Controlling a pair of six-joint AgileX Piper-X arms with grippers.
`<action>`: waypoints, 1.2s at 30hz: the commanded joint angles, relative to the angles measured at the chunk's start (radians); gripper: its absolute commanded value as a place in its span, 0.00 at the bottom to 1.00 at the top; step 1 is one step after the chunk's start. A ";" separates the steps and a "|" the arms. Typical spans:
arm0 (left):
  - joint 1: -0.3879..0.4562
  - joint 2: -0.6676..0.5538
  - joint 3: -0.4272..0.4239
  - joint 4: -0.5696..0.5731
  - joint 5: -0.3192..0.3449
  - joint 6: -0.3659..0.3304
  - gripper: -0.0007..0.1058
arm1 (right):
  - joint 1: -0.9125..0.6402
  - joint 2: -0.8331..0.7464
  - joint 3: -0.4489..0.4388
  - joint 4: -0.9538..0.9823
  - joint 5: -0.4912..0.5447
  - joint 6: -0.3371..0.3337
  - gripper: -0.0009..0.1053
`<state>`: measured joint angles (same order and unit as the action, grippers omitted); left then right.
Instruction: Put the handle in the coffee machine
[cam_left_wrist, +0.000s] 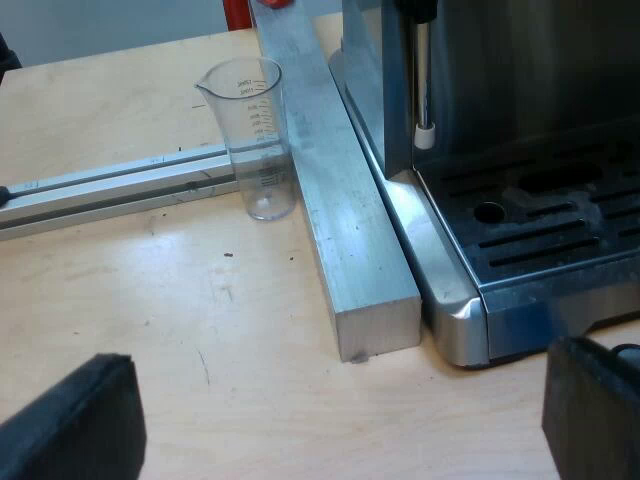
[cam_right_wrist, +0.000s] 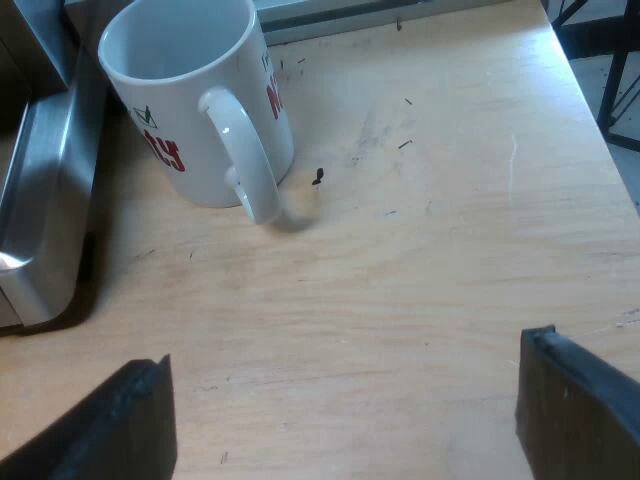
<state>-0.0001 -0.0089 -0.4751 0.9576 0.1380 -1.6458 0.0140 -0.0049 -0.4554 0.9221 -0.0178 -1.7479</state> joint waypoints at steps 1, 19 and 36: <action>-0.005 -0.142 -0.001 -0.014 -0.003 -0.010 0.78 | 0.001 -0.046 -0.009 -0.012 -0.003 -0.005 0.68; -0.065 -0.137 -0.023 -0.014 0.023 0.015 0.78 | 0.001 -0.042 -0.073 -0.002 -0.010 -0.005 0.68; -0.121 0.128 -0.201 -0.014 0.277 0.033 0.78 | 0.001 0.286 -0.428 0.347 -0.118 -0.180 0.68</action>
<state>-0.1163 0.1104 -0.6684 0.9558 0.3935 -1.6166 0.0140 0.2819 -0.8701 1.2569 -0.1192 -1.9088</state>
